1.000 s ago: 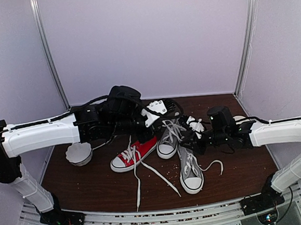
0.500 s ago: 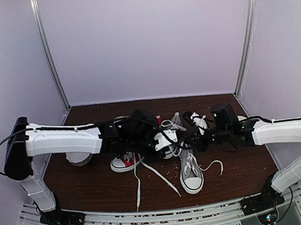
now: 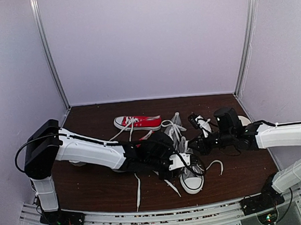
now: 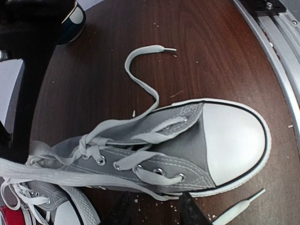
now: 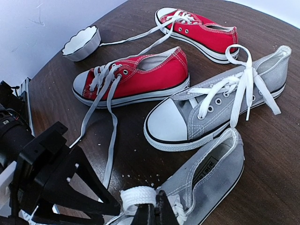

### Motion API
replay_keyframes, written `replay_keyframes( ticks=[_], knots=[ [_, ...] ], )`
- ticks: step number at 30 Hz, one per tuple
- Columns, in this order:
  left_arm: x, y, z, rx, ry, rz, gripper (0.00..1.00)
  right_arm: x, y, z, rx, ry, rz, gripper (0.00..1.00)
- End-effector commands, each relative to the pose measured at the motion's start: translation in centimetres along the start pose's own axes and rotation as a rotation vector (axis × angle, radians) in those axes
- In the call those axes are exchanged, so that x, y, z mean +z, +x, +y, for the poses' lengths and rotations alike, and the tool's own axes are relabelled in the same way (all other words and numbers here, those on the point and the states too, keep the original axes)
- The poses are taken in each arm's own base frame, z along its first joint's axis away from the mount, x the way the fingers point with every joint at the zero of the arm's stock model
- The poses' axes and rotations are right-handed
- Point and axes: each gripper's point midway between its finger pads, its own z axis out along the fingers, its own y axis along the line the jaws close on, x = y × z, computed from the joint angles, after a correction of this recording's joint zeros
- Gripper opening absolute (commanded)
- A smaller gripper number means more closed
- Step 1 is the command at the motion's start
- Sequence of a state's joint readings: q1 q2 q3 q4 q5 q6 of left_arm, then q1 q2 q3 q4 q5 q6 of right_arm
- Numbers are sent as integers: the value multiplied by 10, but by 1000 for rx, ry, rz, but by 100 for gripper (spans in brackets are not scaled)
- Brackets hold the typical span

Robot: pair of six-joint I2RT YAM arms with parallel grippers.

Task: Tie the shoes
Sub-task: Pass from the left arm to the right, then fold the half-tied shoelace.

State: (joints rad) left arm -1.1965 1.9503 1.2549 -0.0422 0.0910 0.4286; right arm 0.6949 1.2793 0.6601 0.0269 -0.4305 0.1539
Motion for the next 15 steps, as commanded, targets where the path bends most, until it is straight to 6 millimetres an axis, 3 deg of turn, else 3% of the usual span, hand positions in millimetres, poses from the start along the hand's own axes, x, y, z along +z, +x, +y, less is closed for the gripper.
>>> replay_keyframes(
  ticks=[1, 3, 5, 11, 13, 15],
  knots=[
    [-27, -25, -10, 40, 55, -187, 46, -4, -1, -2, 11, 4, -7, 0],
    [-36, -20, -14, 50, 93, -204, 49, -4, 0, -1, 4, -3, 1, 0],
    [-41, -16, -5, 32, 91, -207, 48, -5, 0, -1, -6, -4, -4, 0],
    [-63, -20, 68, -154, -47, -386, 27, -9, -9, -1, -38, -3, -37, 0],
    [-58, -27, 74, -144, -30, -413, 28, -9, -10, -2, -36, -2, -39, 0],
    [-46, -32, 67, -110, 17, -406, 28, -9, -11, -3, -32, -3, -41, 0]
  ],
)
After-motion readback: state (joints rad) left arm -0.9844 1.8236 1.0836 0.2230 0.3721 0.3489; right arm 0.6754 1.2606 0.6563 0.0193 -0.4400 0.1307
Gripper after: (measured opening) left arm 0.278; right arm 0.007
